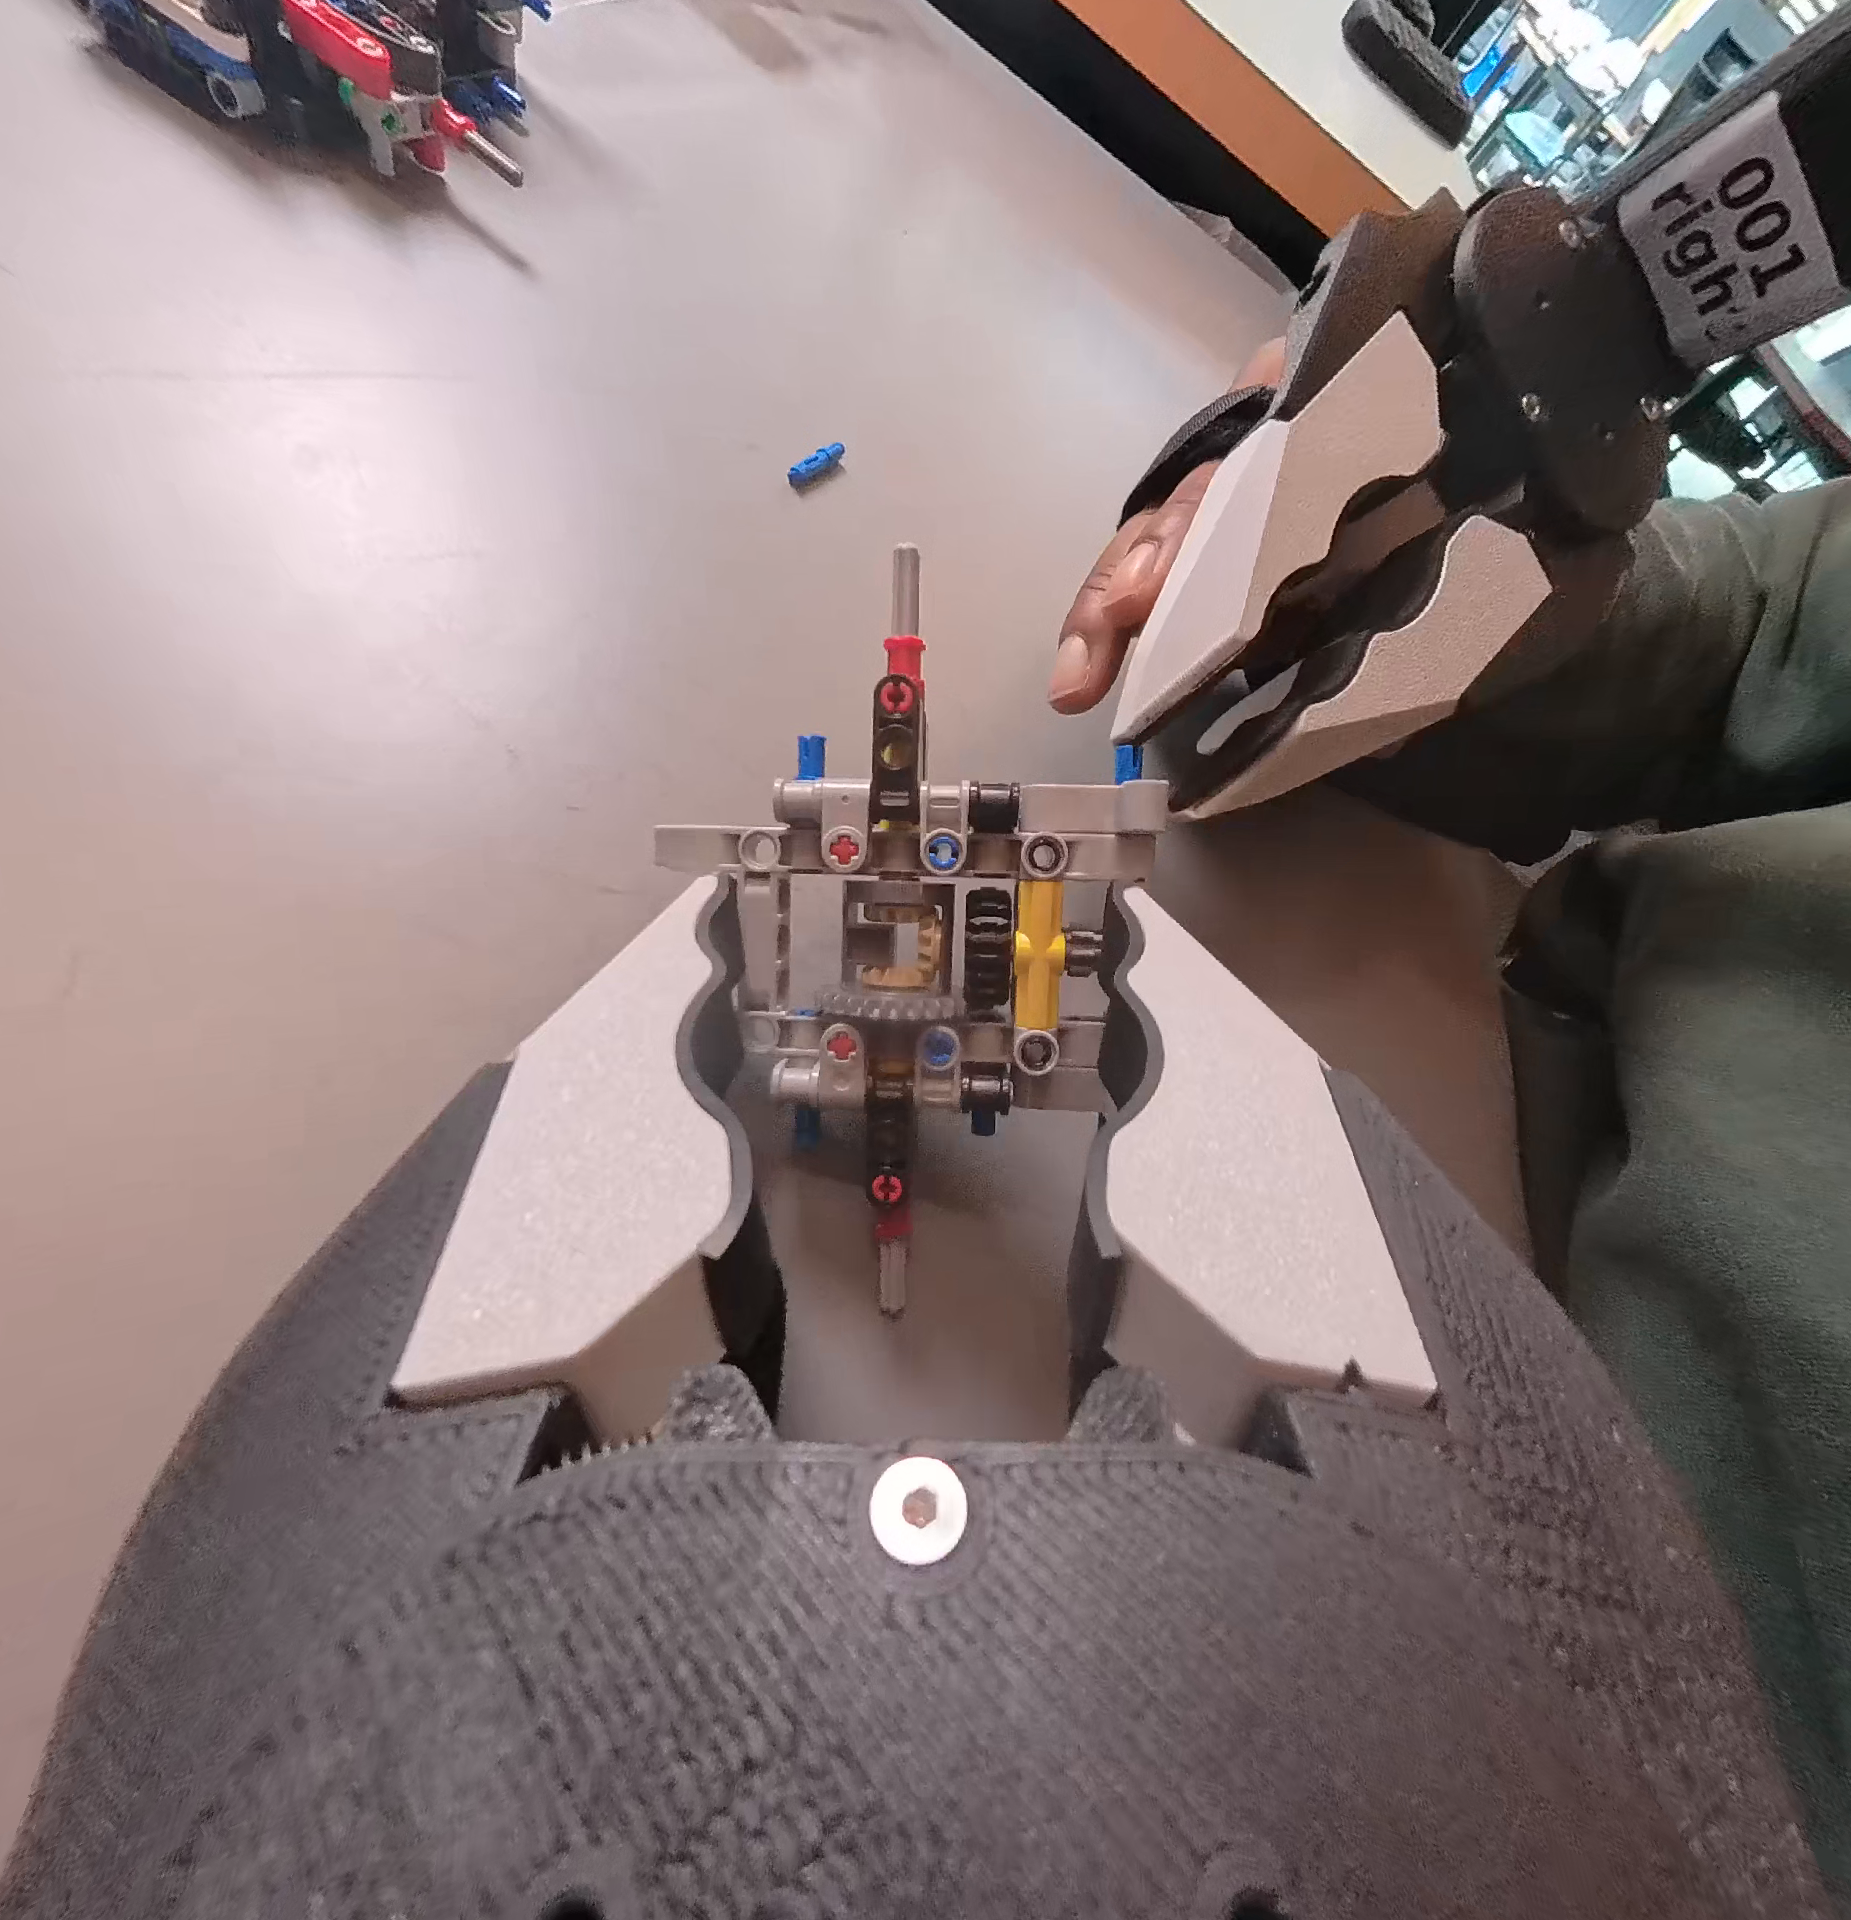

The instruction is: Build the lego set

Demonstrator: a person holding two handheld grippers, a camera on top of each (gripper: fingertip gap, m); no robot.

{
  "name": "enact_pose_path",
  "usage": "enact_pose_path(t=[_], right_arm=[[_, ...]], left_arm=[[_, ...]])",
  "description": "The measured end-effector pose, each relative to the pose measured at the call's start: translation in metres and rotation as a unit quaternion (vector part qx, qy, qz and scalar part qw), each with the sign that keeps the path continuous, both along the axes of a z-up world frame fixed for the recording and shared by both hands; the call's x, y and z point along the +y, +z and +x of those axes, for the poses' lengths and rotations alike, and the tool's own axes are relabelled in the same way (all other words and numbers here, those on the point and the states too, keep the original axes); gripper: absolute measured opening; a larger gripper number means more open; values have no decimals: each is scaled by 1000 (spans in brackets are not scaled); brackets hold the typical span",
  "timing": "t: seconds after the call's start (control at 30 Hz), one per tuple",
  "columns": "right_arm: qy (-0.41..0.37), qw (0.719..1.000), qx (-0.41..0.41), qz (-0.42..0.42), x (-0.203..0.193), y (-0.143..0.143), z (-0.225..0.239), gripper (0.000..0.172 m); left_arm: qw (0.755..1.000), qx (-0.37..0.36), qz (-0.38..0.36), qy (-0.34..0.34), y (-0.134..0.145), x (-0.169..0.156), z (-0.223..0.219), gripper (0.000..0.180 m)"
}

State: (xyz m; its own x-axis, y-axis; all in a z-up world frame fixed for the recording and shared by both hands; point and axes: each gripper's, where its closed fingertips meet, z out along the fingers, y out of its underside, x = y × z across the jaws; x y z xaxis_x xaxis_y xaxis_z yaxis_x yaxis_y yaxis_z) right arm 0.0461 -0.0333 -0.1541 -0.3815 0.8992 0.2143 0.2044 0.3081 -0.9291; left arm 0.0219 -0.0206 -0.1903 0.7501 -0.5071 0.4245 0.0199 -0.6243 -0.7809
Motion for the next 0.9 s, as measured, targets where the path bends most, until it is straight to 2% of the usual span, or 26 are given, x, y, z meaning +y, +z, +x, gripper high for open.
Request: enact_pose_path(t=[0.2,0.43,0.57,0.67,0.73,0.83,0.9], right_arm=[[3,1000,-10,-13,1,-4,-2,18],[8,1000,-19,2,-4,-11,-4,9],[3,999,-9,-44,6,2,0,17],[-27,998,-5,-62,32,11,5,17],[-75,995,-15,-60,62,12,9,14],[-163,983,-86,23,118,-14,24,13],[-177,968,-161,75,139,-40,38,13]], left_arm=[[1000,19,-4,3,-5,-1,0,69],[999,31,5,2,-5,-3,3,69],[996,58,63,-21,4,-3,4,69],[985,104,133,-43,14,-4,4,69],[976,125,170,-48,21,-4,6,69],[972,131,191,-49,25,-4,7,69],[971,128,194,-50,26,-5,8,69]])
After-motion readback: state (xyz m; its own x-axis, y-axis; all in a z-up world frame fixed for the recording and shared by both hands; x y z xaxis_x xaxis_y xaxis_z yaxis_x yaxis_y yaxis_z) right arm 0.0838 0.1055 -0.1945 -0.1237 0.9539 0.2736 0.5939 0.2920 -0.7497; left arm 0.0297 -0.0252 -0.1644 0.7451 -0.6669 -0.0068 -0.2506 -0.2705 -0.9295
